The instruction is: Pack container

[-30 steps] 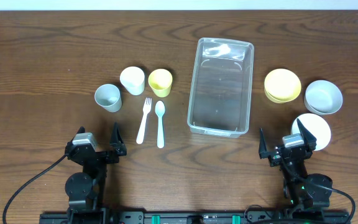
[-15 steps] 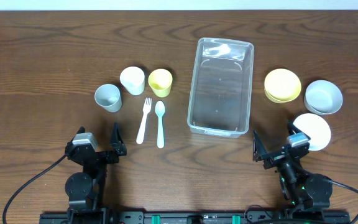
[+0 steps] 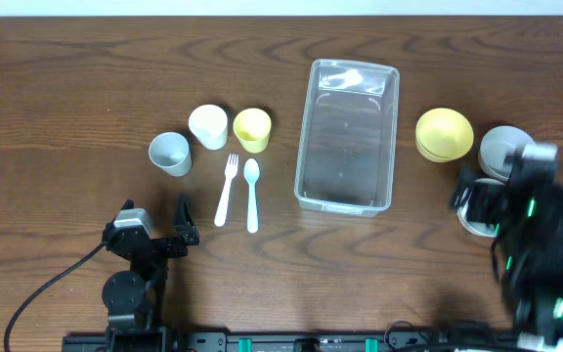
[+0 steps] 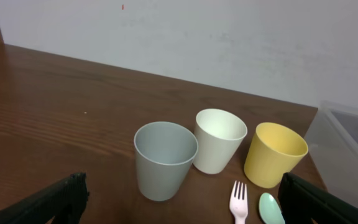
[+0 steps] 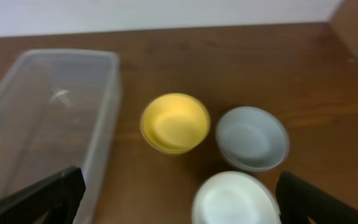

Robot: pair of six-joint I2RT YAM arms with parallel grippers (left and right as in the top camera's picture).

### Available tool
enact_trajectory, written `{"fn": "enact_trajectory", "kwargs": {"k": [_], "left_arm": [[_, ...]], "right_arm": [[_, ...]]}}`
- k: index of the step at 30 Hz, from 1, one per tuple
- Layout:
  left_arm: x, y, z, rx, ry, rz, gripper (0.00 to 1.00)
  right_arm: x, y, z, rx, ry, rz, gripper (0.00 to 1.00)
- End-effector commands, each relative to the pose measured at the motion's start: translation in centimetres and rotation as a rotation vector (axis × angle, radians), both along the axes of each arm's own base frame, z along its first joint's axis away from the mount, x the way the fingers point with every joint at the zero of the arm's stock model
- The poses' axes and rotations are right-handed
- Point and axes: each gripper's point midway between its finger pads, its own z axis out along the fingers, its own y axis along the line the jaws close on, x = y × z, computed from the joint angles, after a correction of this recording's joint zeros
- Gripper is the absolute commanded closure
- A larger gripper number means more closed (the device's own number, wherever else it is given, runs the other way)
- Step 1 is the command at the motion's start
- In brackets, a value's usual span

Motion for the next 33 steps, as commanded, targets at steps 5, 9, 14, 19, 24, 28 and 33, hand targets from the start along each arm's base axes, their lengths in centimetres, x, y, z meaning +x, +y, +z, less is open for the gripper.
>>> {"fn": "enact_trajectory", "kwargs": {"k": [5, 9, 14, 19, 24, 28, 33], "left_arm": [[-0.1, -0.3, -1.6, -0.014, 0.051, -0.020, 0.02], [-0.1, -0.3, -1.6, -0.014, 0.051, -0.020, 0.02], [-0.1, -0.3, -1.6, -0.014, 0.051, -0.020, 0.02], [-0.1, -0.3, -1.6, -0.014, 0.051, -0.020, 0.02], [-0.1, -0.3, -1.6, -0.014, 0.051, -0.020, 0.02], [-0.1, -0.3, -1.6, -0.014, 0.051, -0.020, 0.02], [-0.1, -0.3, -1.6, -0.014, 0.051, -0.020, 0.02]], "right_arm": [[7.0, -2.7, 0.8, 0.033, 0.223, -0.012, 0.01], [8.4, -1.5, -2.2, 0.136, 0.343, 0.049, 0.01], [5.8, -8.0, -7.7, 0.178, 0.544, -0.399, 0.01], [1.5, -11.2, -11.8, 0.267, 0.763, -0.564, 0.01], [-0.5, -11.8, -14.1, 0.319, 0.848, -0.606, 0.01], [-1.9, -11.5, -16.6, 0.336, 0.892, -0.617, 0.01], [-2.7, -11.1, -20.1, 0.349, 0.889, -0.634, 0.06]]}}
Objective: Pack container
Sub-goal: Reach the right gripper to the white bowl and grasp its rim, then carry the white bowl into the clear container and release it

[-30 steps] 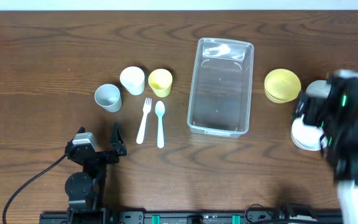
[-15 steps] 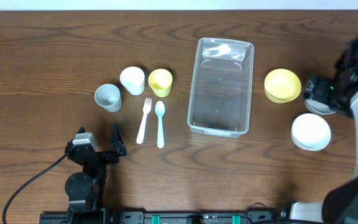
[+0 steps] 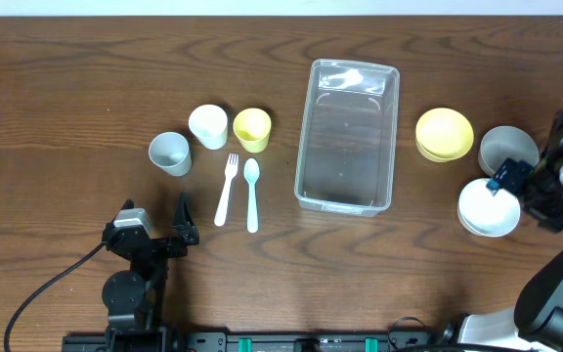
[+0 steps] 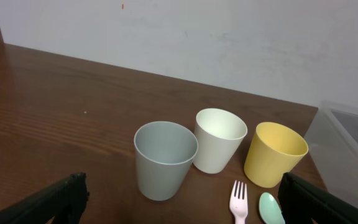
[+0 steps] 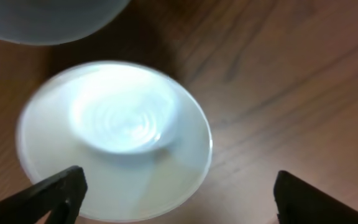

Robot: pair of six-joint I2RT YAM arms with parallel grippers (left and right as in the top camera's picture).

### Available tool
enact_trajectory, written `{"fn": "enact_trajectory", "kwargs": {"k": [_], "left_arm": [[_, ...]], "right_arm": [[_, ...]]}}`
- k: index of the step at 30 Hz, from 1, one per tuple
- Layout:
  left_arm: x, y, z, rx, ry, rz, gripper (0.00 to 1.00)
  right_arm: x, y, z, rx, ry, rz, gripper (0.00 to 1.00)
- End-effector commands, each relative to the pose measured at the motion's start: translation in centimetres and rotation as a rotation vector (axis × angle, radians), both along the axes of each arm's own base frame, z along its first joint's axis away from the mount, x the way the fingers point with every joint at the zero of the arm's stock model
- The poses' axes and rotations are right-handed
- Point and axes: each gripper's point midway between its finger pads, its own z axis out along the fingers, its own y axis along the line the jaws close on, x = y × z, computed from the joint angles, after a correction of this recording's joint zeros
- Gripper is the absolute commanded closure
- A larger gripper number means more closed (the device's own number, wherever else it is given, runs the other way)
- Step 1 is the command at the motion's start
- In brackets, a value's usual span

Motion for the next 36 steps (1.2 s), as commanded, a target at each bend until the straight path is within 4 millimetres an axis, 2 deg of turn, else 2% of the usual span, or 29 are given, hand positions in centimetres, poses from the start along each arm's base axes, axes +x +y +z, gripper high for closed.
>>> {"fn": "enact_trajectory", "kwargs": {"k": [1, 5, 8, 10, 14, 15, 16, 19, 24, 27, 30, 33, 36], "left_arm": [[-0.1, -0.3, -1.6, -0.013, 0.050, -0.020, 0.02], [-0.1, -0.3, -1.6, -0.013, 0.050, -0.020, 0.02], [-0.1, -0.3, -1.6, -0.013, 0.050, -0.020, 0.02], [-0.1, -0.3, -1.6, -0.013, 0.050, -0.020, 0.02], [-0.1, -0.3, -1.6, -0.013, 0.050, -0.020, 0.02], [-0.1, -0.3, -1.6, -0.013, 0.050, -0.020, 0.02], [-0.1, -0.3, -1.6, -0.013, 0.050, -0.020, 0.02], [-0.1, -0.3, -1.6, -0.013, 0.050, -0.020, 0.02], [-0.1, -0.3, -1.6, -0.013, 0.050, -0.020, 0.02], [-0.1, -0.3, -1.6, -0.013, 0.050, -0.020, 0.02], [-0.1, -0.3, -1.6, -0.013, 0.050, -0.020, 0.02], [-0.1, -0.3, -1.6, -0.013, 0.050, -0.020, 0.02], [-0.1, -0.3, -1.6, -0.013, 0.050, -0.020, 0.02]], "right_arm": [[-1.2, 0.3, -2.4, 0.015, 0.019, -0.054, 0.09], [-2.4, 0.7, -4.9, 0.016, 0.022, -0.138, 0.14], [-3.3, 0.9, -6.0, 0.019, 0.027, -0.174, 0.26], [-3.6, 1.0, -6.2, 0.021, 0.035, -0.175, 0.40], [-3.9, 1.2, -5.8, 0.025, 0.043, -0.184, 0.90], [-4.1, 1.3, -5.4, 0.024, 0.042, -0.193, 0.97], [-4.2, 1.4, -4.9, 0.023, 0.038, -0.196, 0.99], [-4.1, 1.7, -2.3, 0.012, -0.009, -0.185, 0.99], [-2.4, 3.7, 5.6, -0.006, -0.226, -0.098, 0.99], [-0.1, 6.9, 11.7, 0.043, -0.452, 0.028, 0.99], [2.2, 10.8, 16.9, 0.088, -0.629, 0.176, 0.99], [4.6, 14.0, 19.1, 0.135, -0.699, 0.283, 0.99], [8.5, 17.0, 19.3, 0.173, -0.710, 0.367, 0.99]]}}
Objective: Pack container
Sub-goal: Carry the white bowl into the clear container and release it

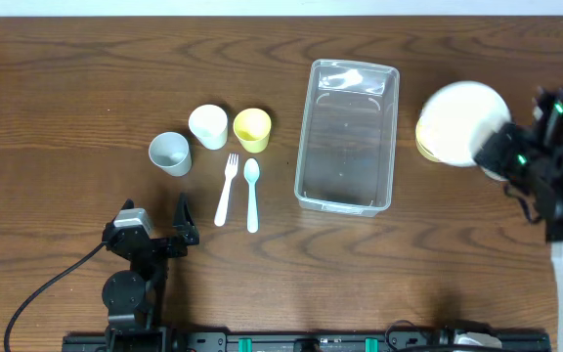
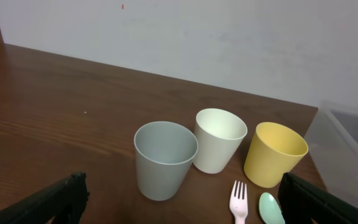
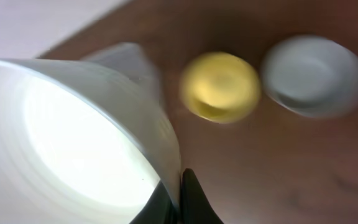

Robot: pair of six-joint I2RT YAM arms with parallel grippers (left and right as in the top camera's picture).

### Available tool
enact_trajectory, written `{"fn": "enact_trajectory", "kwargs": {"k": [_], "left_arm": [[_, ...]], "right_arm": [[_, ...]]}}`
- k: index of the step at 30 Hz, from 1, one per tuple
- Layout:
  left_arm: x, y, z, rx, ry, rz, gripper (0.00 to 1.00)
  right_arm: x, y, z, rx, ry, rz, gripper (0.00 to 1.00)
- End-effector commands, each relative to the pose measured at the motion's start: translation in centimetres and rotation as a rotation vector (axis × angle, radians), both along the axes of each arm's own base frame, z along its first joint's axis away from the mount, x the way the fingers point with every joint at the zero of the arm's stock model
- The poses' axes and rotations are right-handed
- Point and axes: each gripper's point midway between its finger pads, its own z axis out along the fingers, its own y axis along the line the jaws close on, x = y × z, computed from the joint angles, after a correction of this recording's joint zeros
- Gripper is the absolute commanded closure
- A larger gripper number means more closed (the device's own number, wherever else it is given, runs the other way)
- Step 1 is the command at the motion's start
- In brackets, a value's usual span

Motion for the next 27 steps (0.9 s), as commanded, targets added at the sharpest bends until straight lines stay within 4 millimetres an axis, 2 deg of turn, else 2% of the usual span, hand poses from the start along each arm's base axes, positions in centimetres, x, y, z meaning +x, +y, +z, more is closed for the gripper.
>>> {"fn": "enact_trajectory", "kwargs": {"k": [1, 4, 8, 13, 18, 19, 21, 22, 23, 26, 27], "left_arm": [[-0.1, -0.3, -1.6, -0.013, 0.050, -0.020, 0.02], [-0.1, -0.3, -1.6, -0.013, 0.050, -0.020, 0.02], [-0.1, -0.3, -1.6, -0.013, 0.050, -0.020, 0.02], [-0.1, -0.3, -1.6, -0.013, 0.050, -0.020, 0.02], [-0.1, -0.3, -1.6, -0.013, 0.050, -0.020, 0.02], [-0.1, -0.3, -1.6, -0.013, 0.050, -0.020, 0.02], [-0.1, -0.3, -1.6, -0.013, 0.050, -0.020, 0.02], [-0.1, -0.3, -1.6, -0.013, 0.050, -0.020, 0.02], [-0.1, -0.3, -1.6, -0.013, 0.050, -0.020, 0.02], [-0.1, -0.3, -1.6, -0.013, 0.050, -0.020, 0.02], [-0.1, -0.3, -1.6, -0.013, 0.050, -0.020, 0.02]], "right_arm": [[3.8, 3.6, -1.8, 0.041, 0.056, 0.109, 0.99], [8.4, 6.4, -4.1, 0.051, 0.115, 0.176, 0.99], [13.7, 10.1, -8.9, 0.060, 0.223, 0.248, 0.99], [16.9, 13.6, -14.5, 0.094, 0.314, 0.315, 0.99], [18.1, 14.6, -19.3, 0.104, 0.379, 0.290, 0.99], [18.3, 14.7, -19.6, 0.105, 0.376, 0.291, 0.99], [18.7, 14.8, -19.7, 0.102, 0.362, 0.298, 0.84], [18.9, 14.8, -19.2, 0.096, 0.344, 0.314, 0.81], [19.1, 14.8, -18.4, 0.092, 0.326, 0.322, 0.80], [19.2, 14.5, -14.8, 0.081, 0.261, 0.340, 0.62], [19.0, 14.2, -13.5, 0.076, 0.242, 0.343, 0.60]]}}
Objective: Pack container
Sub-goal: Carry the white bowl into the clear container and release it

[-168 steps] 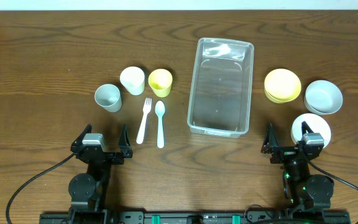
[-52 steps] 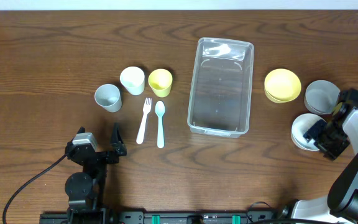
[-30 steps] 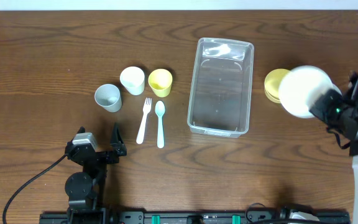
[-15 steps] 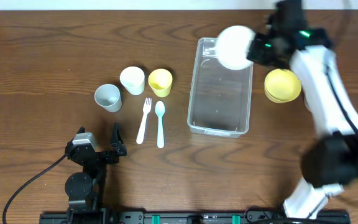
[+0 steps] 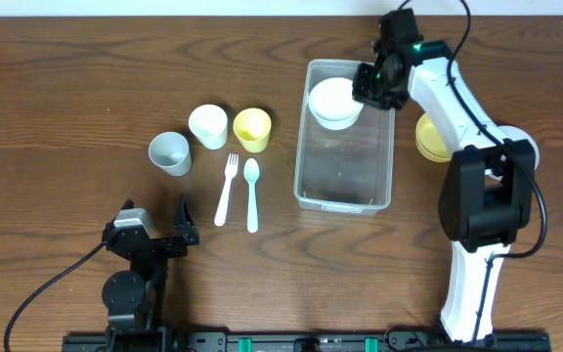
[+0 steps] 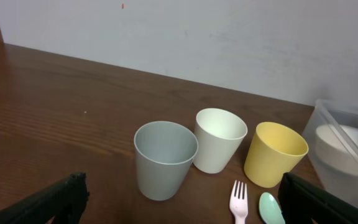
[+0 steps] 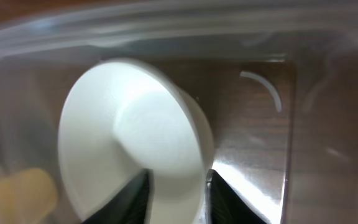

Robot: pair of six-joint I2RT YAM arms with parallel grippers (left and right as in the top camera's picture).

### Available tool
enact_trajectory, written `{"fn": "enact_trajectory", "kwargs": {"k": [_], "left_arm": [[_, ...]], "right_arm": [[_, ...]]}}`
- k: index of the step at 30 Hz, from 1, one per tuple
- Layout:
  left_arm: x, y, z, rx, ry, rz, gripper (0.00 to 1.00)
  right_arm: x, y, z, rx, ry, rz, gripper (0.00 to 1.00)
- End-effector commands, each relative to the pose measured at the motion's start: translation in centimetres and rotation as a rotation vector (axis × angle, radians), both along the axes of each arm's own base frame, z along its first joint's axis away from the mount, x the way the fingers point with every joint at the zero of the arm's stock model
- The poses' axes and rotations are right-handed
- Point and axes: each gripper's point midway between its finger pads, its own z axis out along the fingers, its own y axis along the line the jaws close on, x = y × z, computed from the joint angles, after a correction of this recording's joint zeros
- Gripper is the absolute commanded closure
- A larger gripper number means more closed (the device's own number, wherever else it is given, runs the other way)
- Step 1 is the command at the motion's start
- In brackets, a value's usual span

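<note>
A clear plastic container [image 5: 345, 166] lies mid-table. In its far end sits a white bowl [image 5: 333, 102], with my right gripper [image 5: 360, 90] shut on its right rim. The right wrist view shows the bowl's outer side [image 7: 129, 155] with one dark finger [image 7: 215, 198] on each side of its wall. A yellow bowl [image 5: 428, 137] lies right of the container, partly behind the arm. My left gripper [image 5: 154, 238] rests open near the front edge, holding nothing. The left wrist view catches the white bowl [image 6: 344, 149] through the container wall.
Left of the container stand a grey cup [image 5: 169, 154], a white cup [image 5: 208, 126] and a yellow cup [image 5: 252, 129]. A white fork [image 5: 226, 191] and a pale green spoon [image 5: 251, 194] lie in front of them. The right arm stretches over the table's right side.
My right gripper was holding the white bowl above the yellow bowl, right of the container. It now holds it inside the container's far end. The left arm has not moved.
My right gripper was open short of the three bowls at the right. Then it was open just over the white bowl. After that it was shut on the bowl, raised above the yellow one. Now the bowl is in the container.
</note>
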Motion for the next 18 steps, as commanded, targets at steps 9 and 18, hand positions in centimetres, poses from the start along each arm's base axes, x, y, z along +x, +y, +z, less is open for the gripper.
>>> {"fn": "enact_trajectory", "kwargs": {"k": [9, 18], "left_arm": [[-0.1, -0.3, -1.6, -0.013, 0.051, -0.020, 0.02], [-0.1, -0.3, -1.6, -0.013, 0.051, -0.020, 0.02]], "right_arm": [[-6.3, -13.6, 16.6, -0.142, -0.144, -0.226, 0.36], [-13.9, -29.2, 10.7, -0.206, 0.161, -0.600, 0.36]]}}
